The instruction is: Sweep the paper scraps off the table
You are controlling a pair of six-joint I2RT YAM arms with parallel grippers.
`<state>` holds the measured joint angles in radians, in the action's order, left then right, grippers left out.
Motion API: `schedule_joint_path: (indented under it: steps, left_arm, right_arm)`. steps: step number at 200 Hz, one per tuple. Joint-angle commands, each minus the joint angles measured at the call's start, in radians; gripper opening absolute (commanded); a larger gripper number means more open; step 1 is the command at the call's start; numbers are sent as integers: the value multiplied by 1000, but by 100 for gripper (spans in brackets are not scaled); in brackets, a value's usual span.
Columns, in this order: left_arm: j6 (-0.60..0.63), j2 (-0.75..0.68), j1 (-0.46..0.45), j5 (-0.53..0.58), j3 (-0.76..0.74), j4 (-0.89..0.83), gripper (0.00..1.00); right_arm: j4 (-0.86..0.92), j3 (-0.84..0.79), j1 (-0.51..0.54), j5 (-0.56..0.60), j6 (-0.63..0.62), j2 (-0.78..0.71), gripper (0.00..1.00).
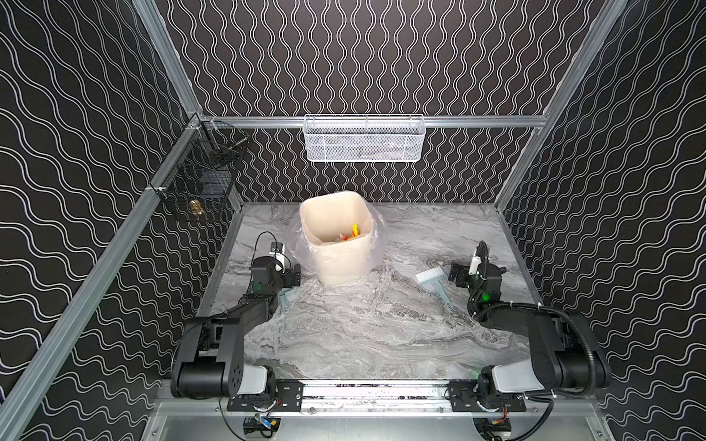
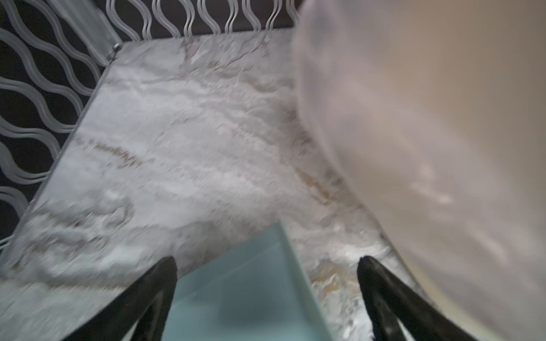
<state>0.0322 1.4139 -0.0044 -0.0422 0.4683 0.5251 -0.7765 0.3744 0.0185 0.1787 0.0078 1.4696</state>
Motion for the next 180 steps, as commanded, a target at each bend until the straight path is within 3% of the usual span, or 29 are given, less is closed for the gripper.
schedule_joint_path:
  steps: [1, 25, 65, 95, 109, 129, 150, 180]
  left_arm:
    - [12, 25, 3, -51, -22, 190, 99]
    - [8, 59, 4, -42, -82, 312, 99]
    - [-4, 179, 3, -7, -113, 476, 99]
    - [0, 204, 3, -17, -133, 520, 99]
    - [-3, 228, 3, -6, -145, 562, 99]
    - [-5, 244, 3, -3, -138, 571, 99]
    - [-3, 244, 4, -12, -138, 570, 98]
    - [1, 244, 4, -17, -136, 570, 99]
  right_arm:
    - [-251, -34, 0, 42, -30, 36, 100]
    - [-183, -8, -8, 44, -2, 34, 100]
    - [-227, -27, -12, 46, 0, 36, 100]
    - [-342, -102, -27, 33, 22, 42, 100]
    - [-476, -129, -27, 23, -8, 87, 100]
    - [-396, -115, -27, 25, 4, 61, 100]
    - [-470, -131, -27, 24, -8, 83, 100]
    - [-440, -123, -27, 19, 0, 78, 100]
